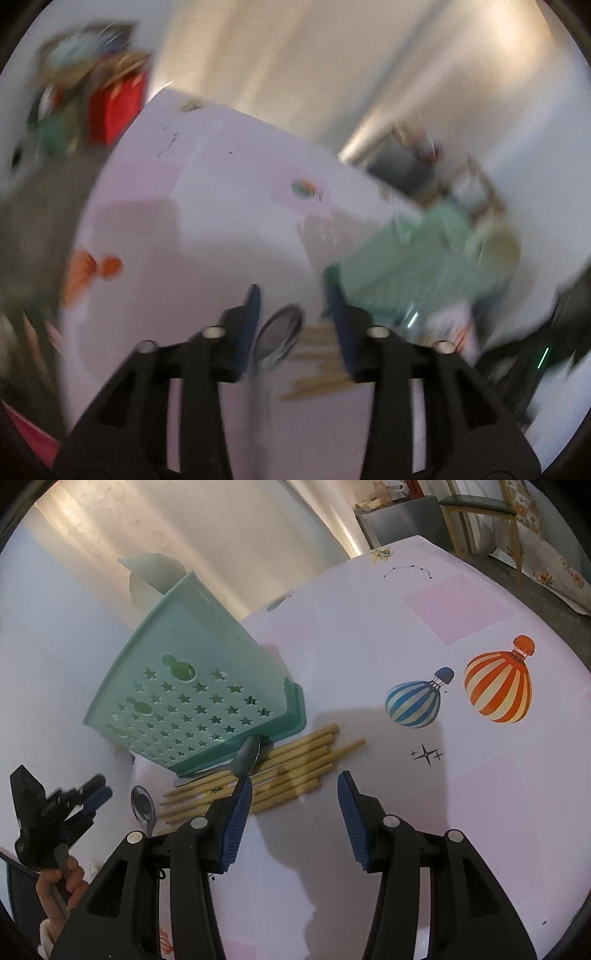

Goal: Organize utensils

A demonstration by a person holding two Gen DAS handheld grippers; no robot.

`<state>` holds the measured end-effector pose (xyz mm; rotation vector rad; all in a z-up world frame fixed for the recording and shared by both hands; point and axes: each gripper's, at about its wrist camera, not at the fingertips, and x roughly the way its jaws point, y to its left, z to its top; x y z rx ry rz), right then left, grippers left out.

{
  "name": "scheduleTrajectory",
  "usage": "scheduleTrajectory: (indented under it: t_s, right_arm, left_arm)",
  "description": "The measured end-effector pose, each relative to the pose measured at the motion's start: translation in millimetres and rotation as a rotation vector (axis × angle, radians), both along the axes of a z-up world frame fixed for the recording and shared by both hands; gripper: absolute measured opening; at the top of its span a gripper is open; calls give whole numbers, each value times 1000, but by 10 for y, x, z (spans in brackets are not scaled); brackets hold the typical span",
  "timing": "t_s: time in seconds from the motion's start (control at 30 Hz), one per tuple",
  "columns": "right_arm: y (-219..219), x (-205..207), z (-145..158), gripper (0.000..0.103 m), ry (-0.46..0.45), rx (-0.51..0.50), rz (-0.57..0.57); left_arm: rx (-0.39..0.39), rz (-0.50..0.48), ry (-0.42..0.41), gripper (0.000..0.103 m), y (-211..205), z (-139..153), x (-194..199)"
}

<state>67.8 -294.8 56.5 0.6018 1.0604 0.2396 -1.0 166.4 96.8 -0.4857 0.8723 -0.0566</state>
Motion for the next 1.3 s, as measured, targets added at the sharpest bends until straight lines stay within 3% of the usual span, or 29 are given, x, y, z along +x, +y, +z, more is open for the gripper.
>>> scheduleTrajectory:
  t_s: [0.07,0.13,0.23,0.4,0.5,0.53,0.73,0.9,1.03,1.13,1.3]
  right_arm:
    - [18,19,-10,48,0,2,4]
    - [50,34,-15,48,-1,3,11]
    - [116,54,2,48,-10,2,34]
    - [215,129,29,48,-19,41,73]
    - [286,195,11,48,-15,53,76]
    - [313,217,2,48,-15,47,76]
    - [443,362,-64,41,-1,64,93]
    - [512,429,-124,32,16,77,90]
    - [531,462,-130,11,1,52,56]
    - [448,419,-108,6,-35,38,33]
    - [298,306,189,4,-134,-6,-3]
  left_arm:
    - [55,-116,51,41,4,-94,76]
    - [119,-168,87,41,58,-237,78]
    - [28,-237,122,41,150,-514,117]
    - [-50,-226,88,39,151,-628,196]
    - [-57,-240,94,9,98,-670,181]
    - [-66,-233,90,6,100,-674,173]
    - [-194,-174,64,3,204,-791,111]
    - [-186,-168,53,3,161,-769,75]
    - [-175,-175,54,3,143,-757,76]
    - [-164,-179,56,4,160,-731,65]
    - [-146,-165,60,4,170,-693,39]
